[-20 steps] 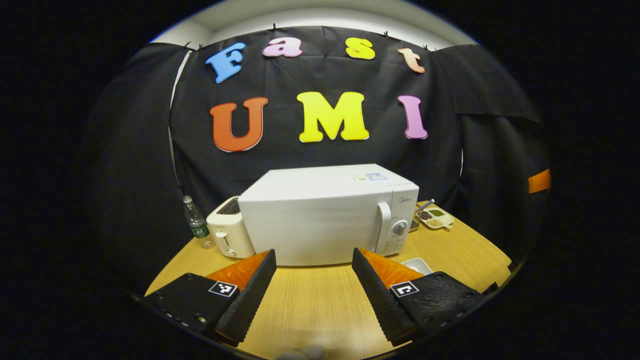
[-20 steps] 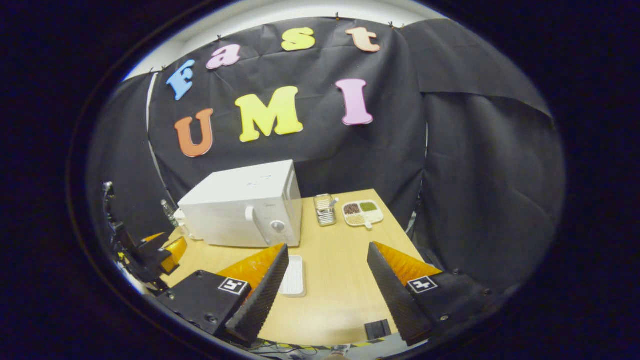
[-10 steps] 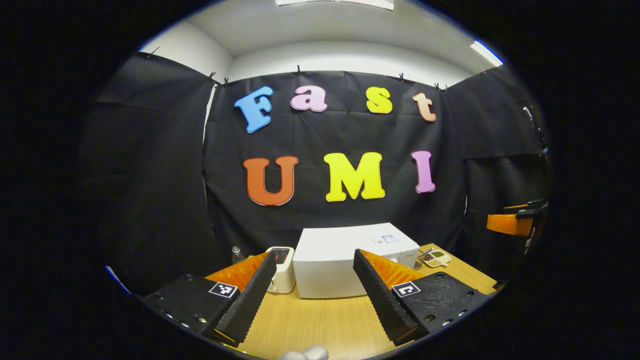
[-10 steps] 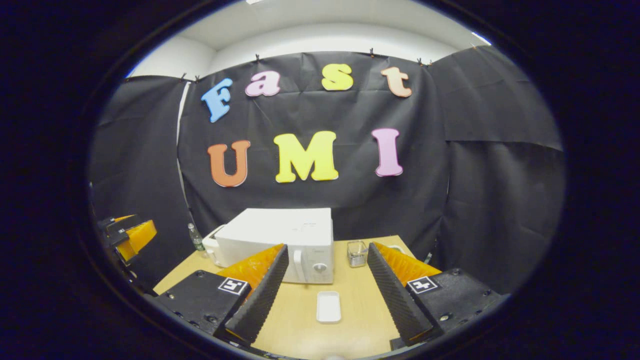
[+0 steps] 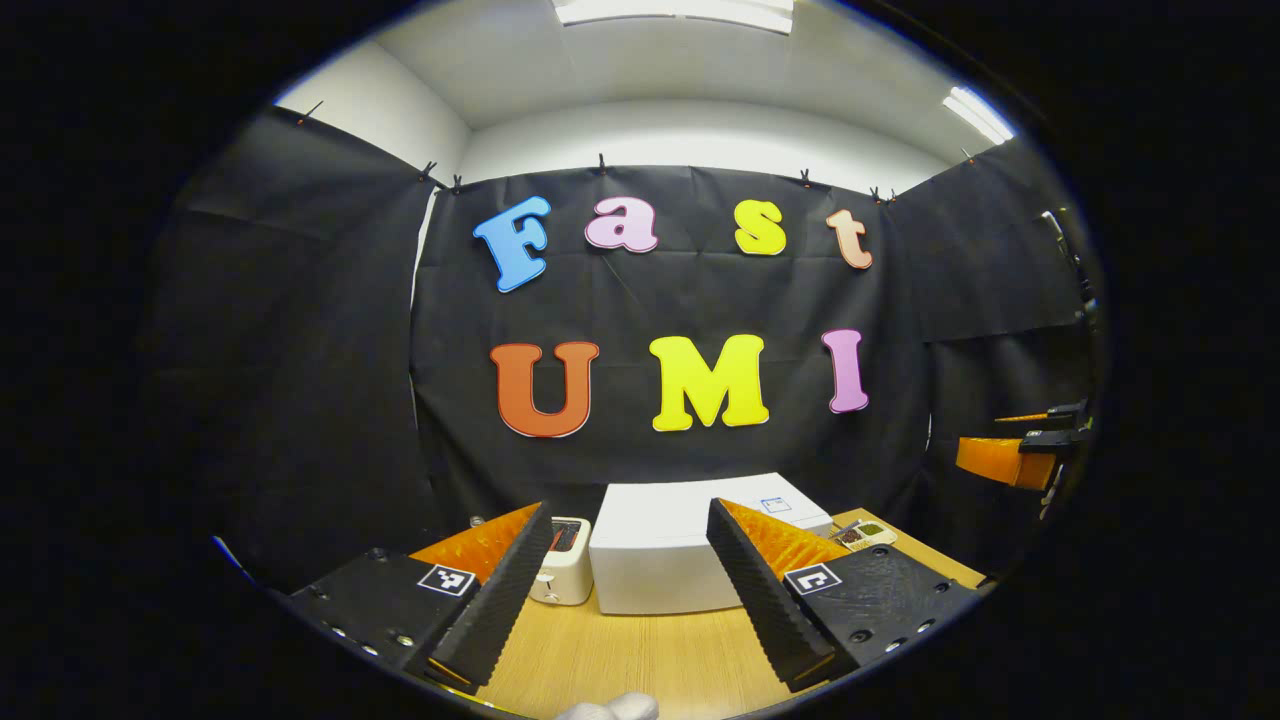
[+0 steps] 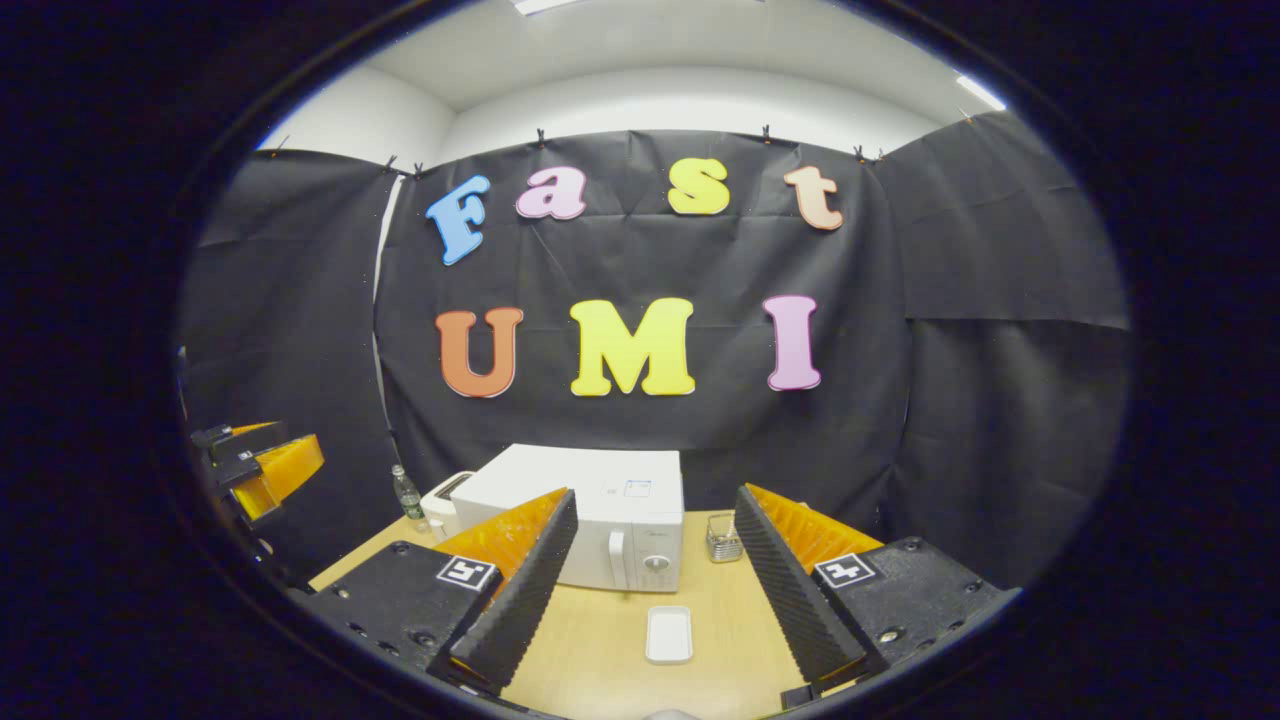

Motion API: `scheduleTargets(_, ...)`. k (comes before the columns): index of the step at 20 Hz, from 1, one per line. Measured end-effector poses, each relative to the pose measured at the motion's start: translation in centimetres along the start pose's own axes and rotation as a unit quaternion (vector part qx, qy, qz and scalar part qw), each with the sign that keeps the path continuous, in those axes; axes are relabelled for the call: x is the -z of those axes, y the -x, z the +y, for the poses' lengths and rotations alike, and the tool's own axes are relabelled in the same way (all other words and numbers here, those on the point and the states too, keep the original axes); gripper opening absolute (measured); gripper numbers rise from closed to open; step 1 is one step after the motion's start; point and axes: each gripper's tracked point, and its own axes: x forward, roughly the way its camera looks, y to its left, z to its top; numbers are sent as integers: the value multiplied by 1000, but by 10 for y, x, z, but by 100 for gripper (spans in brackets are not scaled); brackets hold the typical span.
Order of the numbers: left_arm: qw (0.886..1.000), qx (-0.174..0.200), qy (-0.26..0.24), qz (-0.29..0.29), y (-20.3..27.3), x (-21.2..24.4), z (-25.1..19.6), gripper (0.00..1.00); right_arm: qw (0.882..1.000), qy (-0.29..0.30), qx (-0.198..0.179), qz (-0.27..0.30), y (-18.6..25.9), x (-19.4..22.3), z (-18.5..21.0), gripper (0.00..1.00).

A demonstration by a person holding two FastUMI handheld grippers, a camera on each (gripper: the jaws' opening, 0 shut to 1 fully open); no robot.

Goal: Open the microwave oven with the left hand, put the food in, and close the microwave oven.

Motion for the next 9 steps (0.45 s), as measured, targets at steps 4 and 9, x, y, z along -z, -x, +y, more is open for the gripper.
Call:
scheduleTargets(4,1000,4,5,-9,-3,-9,-4,96,1000,-1,3,-2,3,-2,-4,91)
scheduleTargets(9,1000,11,6,-11,-2,-11,-9,96,1000,1,12,-11,9,-11,-11,90)
